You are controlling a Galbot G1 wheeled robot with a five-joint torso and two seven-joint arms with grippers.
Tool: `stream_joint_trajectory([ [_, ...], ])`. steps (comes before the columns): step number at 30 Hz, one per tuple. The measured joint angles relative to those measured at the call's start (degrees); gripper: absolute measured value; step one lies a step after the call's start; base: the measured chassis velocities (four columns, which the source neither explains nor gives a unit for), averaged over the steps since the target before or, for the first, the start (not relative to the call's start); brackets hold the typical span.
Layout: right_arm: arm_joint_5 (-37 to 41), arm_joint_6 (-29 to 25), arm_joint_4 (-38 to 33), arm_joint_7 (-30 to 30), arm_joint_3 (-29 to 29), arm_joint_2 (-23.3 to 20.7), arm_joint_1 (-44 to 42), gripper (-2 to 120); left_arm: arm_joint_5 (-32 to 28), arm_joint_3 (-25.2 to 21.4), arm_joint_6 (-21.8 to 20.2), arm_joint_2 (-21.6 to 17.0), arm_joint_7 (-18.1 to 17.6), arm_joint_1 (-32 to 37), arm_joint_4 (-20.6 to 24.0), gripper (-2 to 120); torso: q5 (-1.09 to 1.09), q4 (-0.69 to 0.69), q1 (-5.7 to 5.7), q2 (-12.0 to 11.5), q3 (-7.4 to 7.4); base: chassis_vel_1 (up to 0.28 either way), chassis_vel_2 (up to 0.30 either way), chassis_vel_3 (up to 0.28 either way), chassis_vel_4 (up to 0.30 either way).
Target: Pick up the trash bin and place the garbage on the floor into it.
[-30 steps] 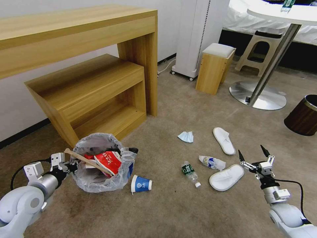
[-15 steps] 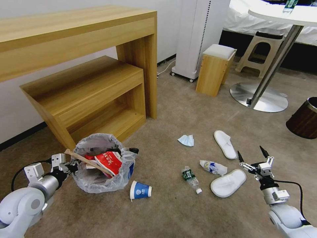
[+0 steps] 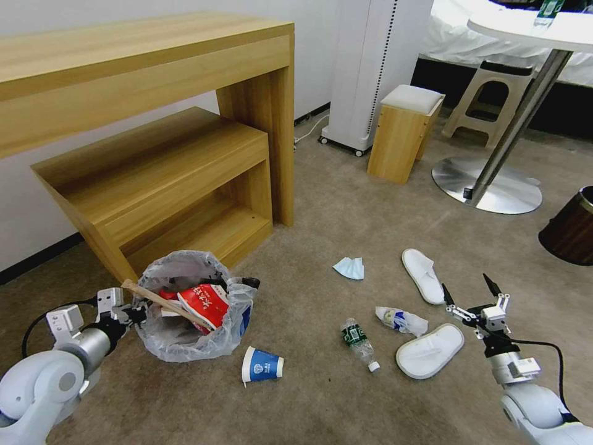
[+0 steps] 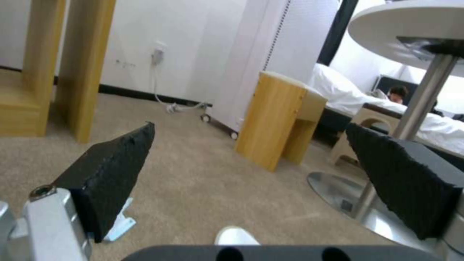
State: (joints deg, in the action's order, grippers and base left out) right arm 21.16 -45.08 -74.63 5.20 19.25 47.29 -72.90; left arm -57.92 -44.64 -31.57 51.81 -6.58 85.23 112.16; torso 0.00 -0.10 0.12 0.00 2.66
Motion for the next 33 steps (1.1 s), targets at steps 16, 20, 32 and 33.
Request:
stream_joint_trajectory([
  [16,0.31,-0.7,-0.57,-1.33,3.84,-0.35,-3.58,100,-5.79,-2.23,-7.74,-7.6,-2.51,0.81,3.13,0,0.0,-0.01,0.0,0.0,0.0,0.0,0.0,0.0,0.0],
  [20,-0.03,-0.75,-0.9,-1.48,4.8,-0.31,-4.27,100,-6.6,-2.47,-8.48,-9.15,-2.71,1.65,3.2,0,0.0,0.0,0.0,0.0,0.0,0.0,0.0,0.0,0.0],
  [32,-0.99,-0.78,-0.25,-1.42,4.86,-0.25,-4.55,100,-8.11,-6.61,-9.27,-12.46,-1.86,6.14,3.23,0,0.0,0.0,0.0,0.0,0.0,0.0,0.0,0.0,0.0],
  [33,-1.29,-0.78,-0.08,-1.43,4.77,-0.24,-4.5,100,-8.51,-7.5,-9.35,-12.9,-1.66,7.2,3.39,0,0.01,0.0,0.0,0.0,0.0,0.0,0.0,0.0,0.0],
])
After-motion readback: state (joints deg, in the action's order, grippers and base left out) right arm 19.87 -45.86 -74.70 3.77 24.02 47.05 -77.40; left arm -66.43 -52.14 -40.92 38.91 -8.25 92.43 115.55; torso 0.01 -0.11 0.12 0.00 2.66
